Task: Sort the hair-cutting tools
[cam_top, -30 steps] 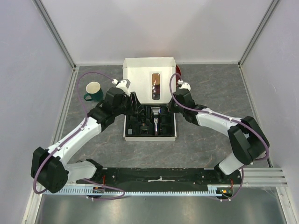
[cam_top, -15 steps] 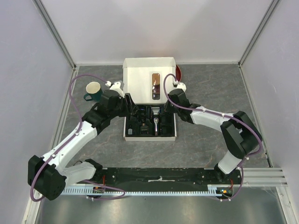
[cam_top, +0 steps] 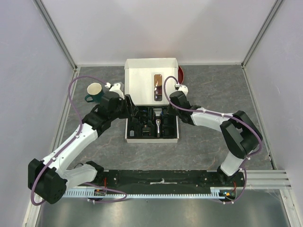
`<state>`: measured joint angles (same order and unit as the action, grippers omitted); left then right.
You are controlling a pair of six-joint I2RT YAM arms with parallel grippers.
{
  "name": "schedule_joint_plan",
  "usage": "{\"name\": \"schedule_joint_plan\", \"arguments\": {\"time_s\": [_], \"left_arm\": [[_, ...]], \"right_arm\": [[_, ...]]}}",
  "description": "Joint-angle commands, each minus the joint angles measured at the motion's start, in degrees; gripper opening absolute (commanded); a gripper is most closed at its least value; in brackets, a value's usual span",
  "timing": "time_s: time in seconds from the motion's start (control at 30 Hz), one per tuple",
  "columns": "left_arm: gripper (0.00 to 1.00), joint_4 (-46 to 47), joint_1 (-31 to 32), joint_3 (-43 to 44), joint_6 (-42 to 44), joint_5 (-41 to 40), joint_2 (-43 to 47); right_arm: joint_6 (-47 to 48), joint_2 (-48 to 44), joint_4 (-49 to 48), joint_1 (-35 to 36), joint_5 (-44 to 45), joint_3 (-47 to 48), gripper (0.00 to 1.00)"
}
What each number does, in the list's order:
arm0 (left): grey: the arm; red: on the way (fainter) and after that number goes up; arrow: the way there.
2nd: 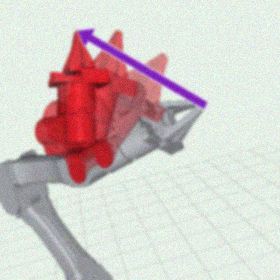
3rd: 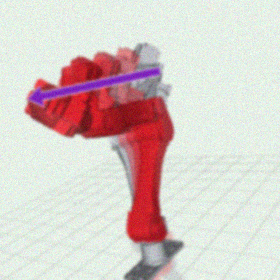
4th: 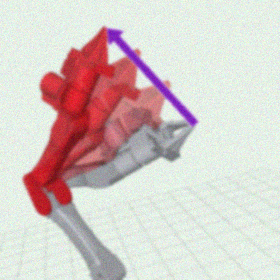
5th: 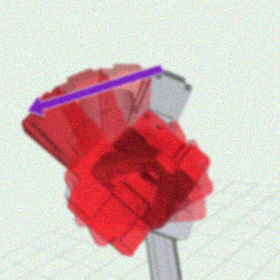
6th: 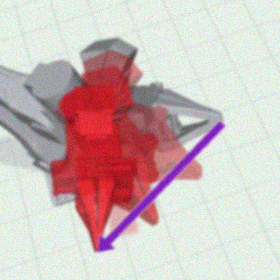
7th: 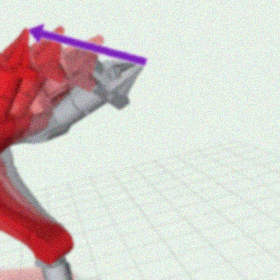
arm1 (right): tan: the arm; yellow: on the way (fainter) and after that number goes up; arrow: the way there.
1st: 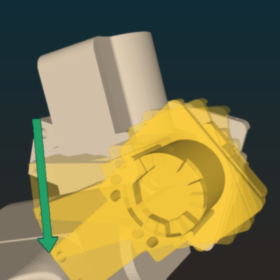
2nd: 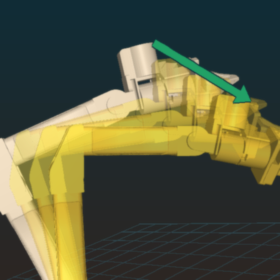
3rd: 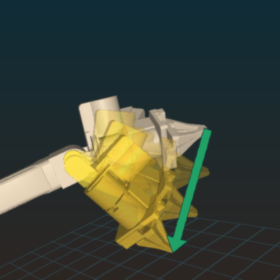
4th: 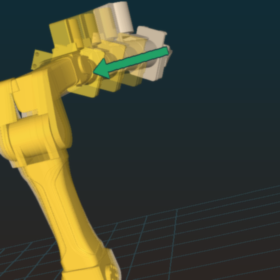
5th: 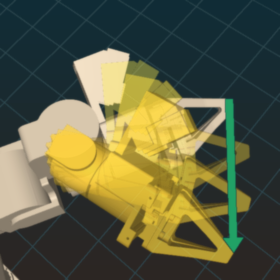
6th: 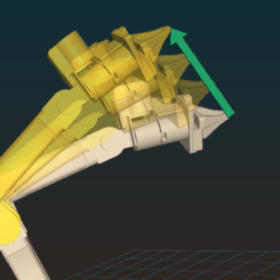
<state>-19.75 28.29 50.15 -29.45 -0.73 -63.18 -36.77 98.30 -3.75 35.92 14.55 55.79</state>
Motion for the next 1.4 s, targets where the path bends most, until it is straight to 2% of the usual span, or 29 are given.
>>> {"name": "schedule_joint_plan", "arguments": {"time_s": [0.0, 0.1, 0.27, 0.4, 0.47, 0.5, 0.57, 0.6, 0.67, 0.9, 1.0, 1.17, 1.37], "left_arm": [[0.59, 0.1, -0.6, -0.1, -1.4, -2.9, 1.7], [0.6, -0.8, -1.0, 0.8, -1.7, -3.9, 1.4], [0.61, -3.6, -1.0, 3.7, -1.6, -6.2, -0.3], [0.61, -5.0, -2.4, 5.3, -2.5, -8.8, -0.9], [0.62, -5.4, -3.8, 7.1, -3.0, -9.5, -1.2], [0.62, -5.4, -5.3, 7.5, -3.2, -9.5, -1.3], [0.66, -5.0, -6.8, 9.3, -3.2, -8.8, -1.9], [0.66, -3.6, -8.0, 9.6, -2.7, -8.3, -2.1], [0.68, -2.1, -9.0, 10.6, -2.4, -7.2, -3.3], [0.7, 0.1, -16.9, 14.6, -8.6, -5.4, -12.0], [0.68, 0.9, -19.2, 17.3, -9.7, -2.8, -17.6], [0.65, 0.7, -21.0, 23.1, -7.7, -1.7, -26.5], [0.58, -0.8, -21.5, 31.3, -1.2, 4.4, -36.7]], "right_arm": [[0.1, -2.9, 3.1, 0.2, 3.7, 1.3, 0.0], [0.6, -5.8, 5.1, 0.2, 4.8, 3.0, 0.01], [2.8, -10.9, 12.8, 0.1, 8.7, 8.4, 0.13], [2.5, -15.7, 15.1, -1.5, 9.9, 8.1, 0.33], [1.9, -18.2, 15.8, -2.9, 8.7, 7.2, 0.39], [1.8, -18.9, 16.2, -4.5, 7.9, 7.1, 0.5], [1.6, -20.3, 16.4, -6.2, 6.6, 6.6, 0.61], [2.1, -20.5, 16.4, -7.5, 5.9, 6.5, 0.71], [2.9, -20.3, 16.2, -8.8, 5.3, 6.8, 0.76], [-1.6, -14.2, 17.1, -18.2, 0.4, 9.8, 0.74], [-2.4, -8.9, 16.8, -20.7, -5.7, 12.0, 0.71], [-2.9, -0.8, 15.3, -21.7, -11.9, 16.2, 0.68], [-3.7, 7.0, 11.4, -21.9, -16.7, 20.7, 0.66]]}}
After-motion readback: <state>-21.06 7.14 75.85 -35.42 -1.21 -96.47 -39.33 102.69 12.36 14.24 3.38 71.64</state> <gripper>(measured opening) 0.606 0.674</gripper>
